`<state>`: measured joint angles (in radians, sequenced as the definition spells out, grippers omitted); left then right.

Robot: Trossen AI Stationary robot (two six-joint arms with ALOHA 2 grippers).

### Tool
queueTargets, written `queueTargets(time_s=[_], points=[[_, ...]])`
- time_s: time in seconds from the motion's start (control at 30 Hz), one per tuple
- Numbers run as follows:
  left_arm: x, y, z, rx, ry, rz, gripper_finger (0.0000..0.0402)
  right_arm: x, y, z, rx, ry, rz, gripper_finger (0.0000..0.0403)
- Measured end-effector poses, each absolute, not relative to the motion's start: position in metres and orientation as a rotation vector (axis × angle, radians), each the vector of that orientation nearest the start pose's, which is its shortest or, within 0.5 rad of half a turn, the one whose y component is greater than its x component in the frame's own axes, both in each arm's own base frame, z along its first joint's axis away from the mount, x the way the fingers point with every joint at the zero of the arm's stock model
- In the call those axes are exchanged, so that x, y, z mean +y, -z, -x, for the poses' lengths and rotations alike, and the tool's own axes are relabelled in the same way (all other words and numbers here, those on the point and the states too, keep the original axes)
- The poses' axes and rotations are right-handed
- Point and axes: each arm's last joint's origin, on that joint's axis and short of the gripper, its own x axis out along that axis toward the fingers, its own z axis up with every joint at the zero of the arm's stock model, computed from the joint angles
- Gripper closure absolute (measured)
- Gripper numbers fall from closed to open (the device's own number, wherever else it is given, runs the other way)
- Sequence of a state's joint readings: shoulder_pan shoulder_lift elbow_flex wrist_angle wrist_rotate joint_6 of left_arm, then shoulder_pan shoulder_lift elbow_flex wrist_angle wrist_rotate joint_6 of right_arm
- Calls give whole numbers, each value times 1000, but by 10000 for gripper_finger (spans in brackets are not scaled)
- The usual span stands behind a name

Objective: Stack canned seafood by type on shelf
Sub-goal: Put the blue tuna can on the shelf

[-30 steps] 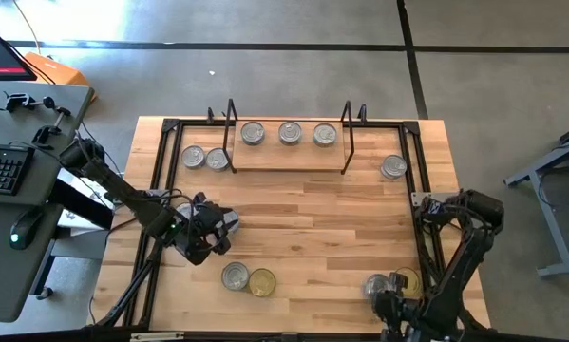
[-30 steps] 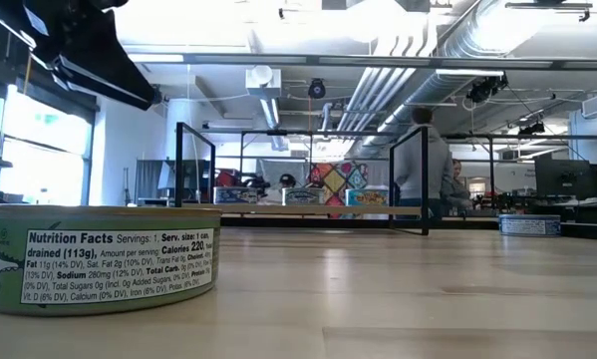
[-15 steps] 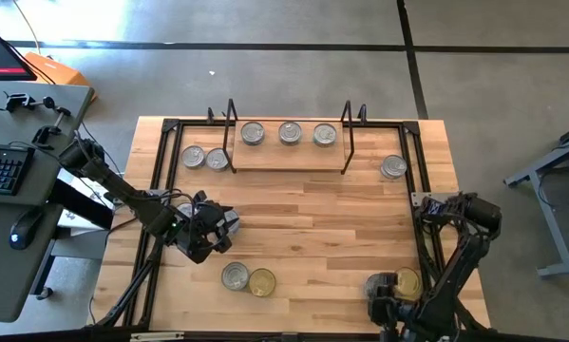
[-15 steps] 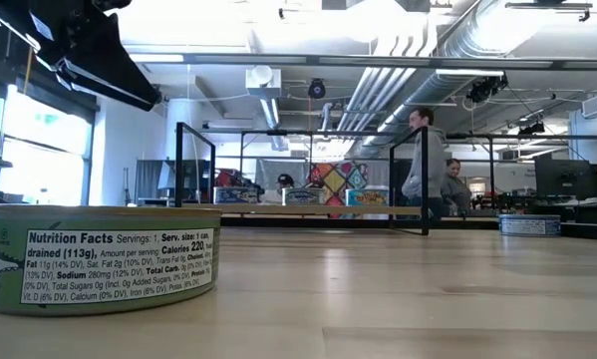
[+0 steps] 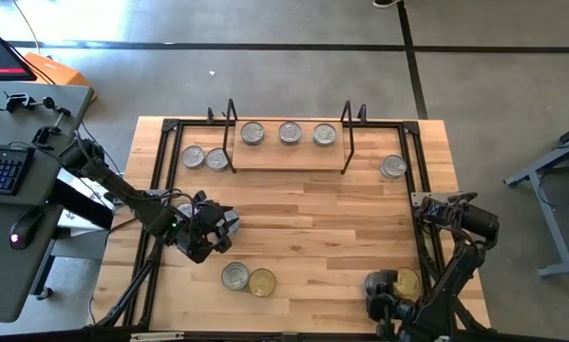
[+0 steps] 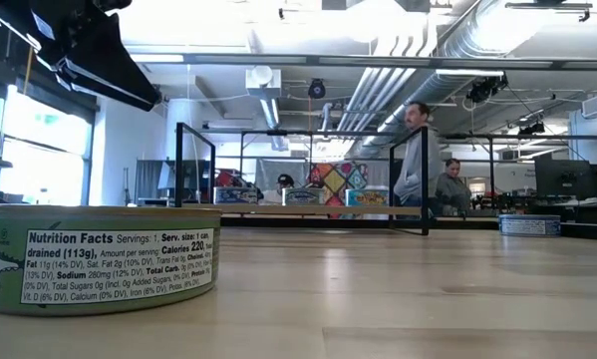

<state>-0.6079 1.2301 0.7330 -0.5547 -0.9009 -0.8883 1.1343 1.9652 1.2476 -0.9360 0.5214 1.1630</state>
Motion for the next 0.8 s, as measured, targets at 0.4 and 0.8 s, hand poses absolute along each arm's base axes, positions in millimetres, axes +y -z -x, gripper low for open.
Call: queueTargets(time_s=[0.4,0.8], points=[[-113,-217,-194,543,-501,124,236,280,-138,-200,1089,232,248,399],[-162,-202,-230,426,-193,-98,236,231,-139,-287,1008,223,208,403]])
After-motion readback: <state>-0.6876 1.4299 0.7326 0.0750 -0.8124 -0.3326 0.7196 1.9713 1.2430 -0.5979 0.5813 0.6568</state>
